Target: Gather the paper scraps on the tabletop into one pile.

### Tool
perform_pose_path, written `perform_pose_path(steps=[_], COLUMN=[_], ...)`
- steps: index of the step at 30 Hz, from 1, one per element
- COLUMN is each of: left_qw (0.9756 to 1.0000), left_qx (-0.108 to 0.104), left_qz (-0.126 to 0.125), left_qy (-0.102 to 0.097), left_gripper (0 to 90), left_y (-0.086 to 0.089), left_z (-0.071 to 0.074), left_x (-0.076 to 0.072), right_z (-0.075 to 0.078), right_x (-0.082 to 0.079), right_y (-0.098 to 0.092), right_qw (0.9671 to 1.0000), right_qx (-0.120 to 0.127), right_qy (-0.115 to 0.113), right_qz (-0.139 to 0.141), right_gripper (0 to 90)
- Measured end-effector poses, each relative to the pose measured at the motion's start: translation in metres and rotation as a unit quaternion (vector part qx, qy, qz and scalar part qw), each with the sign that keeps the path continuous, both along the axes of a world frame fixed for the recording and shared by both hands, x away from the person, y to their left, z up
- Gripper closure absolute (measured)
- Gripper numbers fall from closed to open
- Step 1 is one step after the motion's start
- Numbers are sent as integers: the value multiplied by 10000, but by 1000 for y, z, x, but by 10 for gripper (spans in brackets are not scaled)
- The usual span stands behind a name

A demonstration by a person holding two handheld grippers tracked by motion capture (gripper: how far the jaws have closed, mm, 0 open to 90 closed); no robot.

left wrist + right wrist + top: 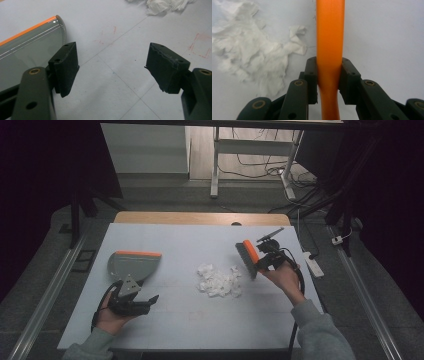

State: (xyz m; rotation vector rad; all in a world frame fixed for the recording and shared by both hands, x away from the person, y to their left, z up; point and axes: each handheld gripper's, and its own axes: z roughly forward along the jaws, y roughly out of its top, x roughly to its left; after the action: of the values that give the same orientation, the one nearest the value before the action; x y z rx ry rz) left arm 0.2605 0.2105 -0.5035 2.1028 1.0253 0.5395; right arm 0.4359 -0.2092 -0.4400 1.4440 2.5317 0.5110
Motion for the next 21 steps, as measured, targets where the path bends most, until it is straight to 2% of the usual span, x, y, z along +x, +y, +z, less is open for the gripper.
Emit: perform_pose_path(steps=[2,5,7,9,11,13,16,21], left_qw=[10000,10000,10000,10000,10000,10000,10000,10000], left_qx=[-19,-20,-26,-28,-31,-25,-23,0], left_qz=[14,12,10,18,10,10,12,21], left_qy=[0,10,3,-5,-4,-3,-4,0], left_gripper=[270,271,270,271,271,271,271,271], left_y=[1,1,1,2,2,2,2,1], left_z=[0,-1,0,0,0,0,0,0], left_x=[0,0,0,0,0,0,0,0], right_z=[-4,-6,-6,-5,-2,3,11,23], right_x=[7,11,10,8,5,3,0,-8], right_y=[12,33,47,56,59,56,42,15], right_qw=[10000,9997,9991,9982,9977,9976,9971,9954], right_qx=[-23,20,67,250,233,211,358,613], right_qy=[-18,110,73,69,-43,-240,-413,-598], right_qz=[45,229,410,543,630,614,521,419], right_gripper=[707,707,707,707,707,707,707,707])
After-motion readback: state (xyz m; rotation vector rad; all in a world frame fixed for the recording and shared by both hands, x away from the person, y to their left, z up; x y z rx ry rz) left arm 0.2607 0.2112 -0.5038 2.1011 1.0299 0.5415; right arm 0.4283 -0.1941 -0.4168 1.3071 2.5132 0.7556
